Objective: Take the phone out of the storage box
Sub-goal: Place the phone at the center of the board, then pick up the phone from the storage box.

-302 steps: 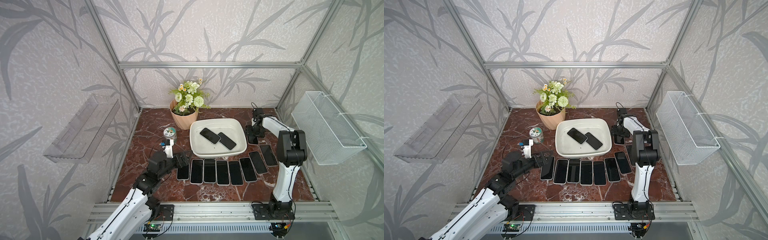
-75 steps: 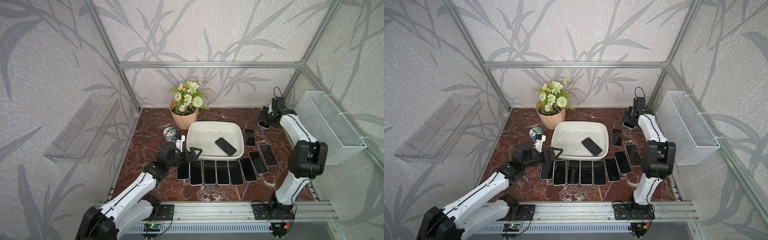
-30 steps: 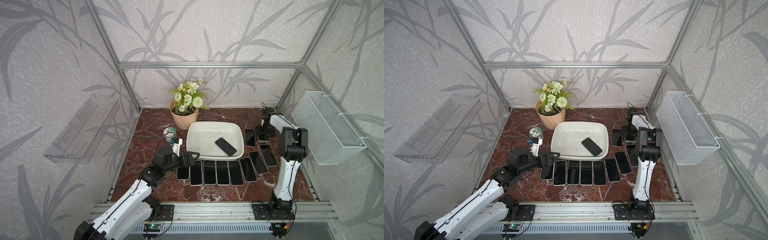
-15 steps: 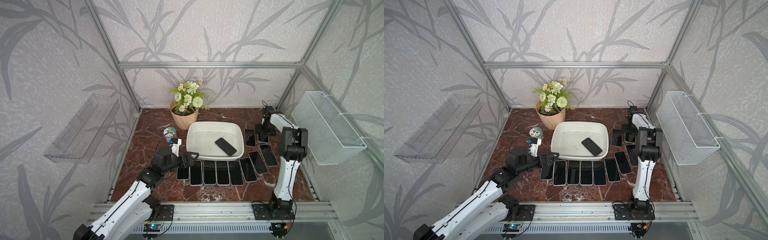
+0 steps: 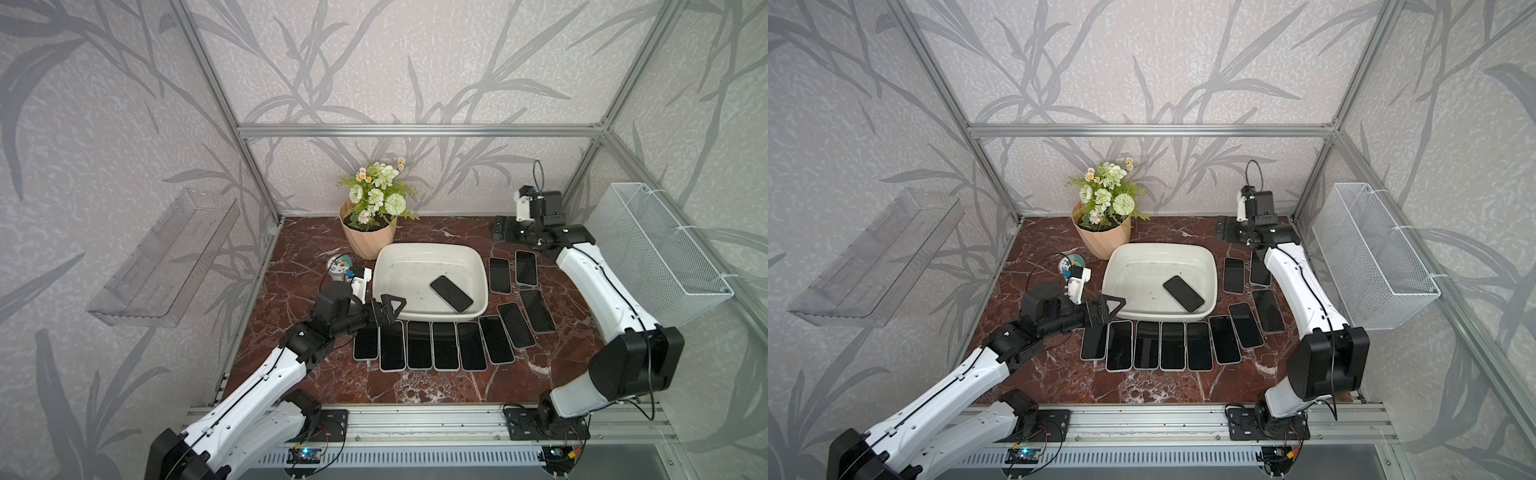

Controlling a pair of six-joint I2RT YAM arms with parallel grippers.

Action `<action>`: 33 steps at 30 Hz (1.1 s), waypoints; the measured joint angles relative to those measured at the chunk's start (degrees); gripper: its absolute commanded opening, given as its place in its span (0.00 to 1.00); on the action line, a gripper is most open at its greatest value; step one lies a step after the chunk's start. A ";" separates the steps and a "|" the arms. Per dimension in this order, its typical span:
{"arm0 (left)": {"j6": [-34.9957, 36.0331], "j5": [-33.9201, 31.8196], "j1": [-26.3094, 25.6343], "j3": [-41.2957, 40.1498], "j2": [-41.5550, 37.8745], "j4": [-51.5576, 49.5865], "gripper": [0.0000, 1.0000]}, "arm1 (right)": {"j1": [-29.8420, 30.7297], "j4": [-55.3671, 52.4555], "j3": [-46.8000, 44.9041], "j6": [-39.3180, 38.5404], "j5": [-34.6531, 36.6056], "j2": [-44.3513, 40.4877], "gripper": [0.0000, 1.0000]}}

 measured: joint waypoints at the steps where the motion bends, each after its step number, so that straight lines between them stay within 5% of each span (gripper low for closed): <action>1: -0.04 -0.22 -0.22 0.00 0.13 -0.17 1.00 | 2.80 -1.05 1.18 -1.36 -0.46 0.87 0.97; 5: -0.61 -0.98 -0.44 -0.26 -0.74 -0.15 1.00 | 10.10 -5.57 2.75 -4.59 -0.44 5.27 0.99; 16: -0.90 -3.78 -0.61 -3.91 -7.45 -0.57 1.00 | 15.45 -17.79 8.57 -13.14 3.19 20.74 0.99; 33: 5.33 -2.14 -0.63 -5.92 -11.72 1.42 1.00 | 16.39 -24.17 16.61 -19.89 4.44 35.43 0.99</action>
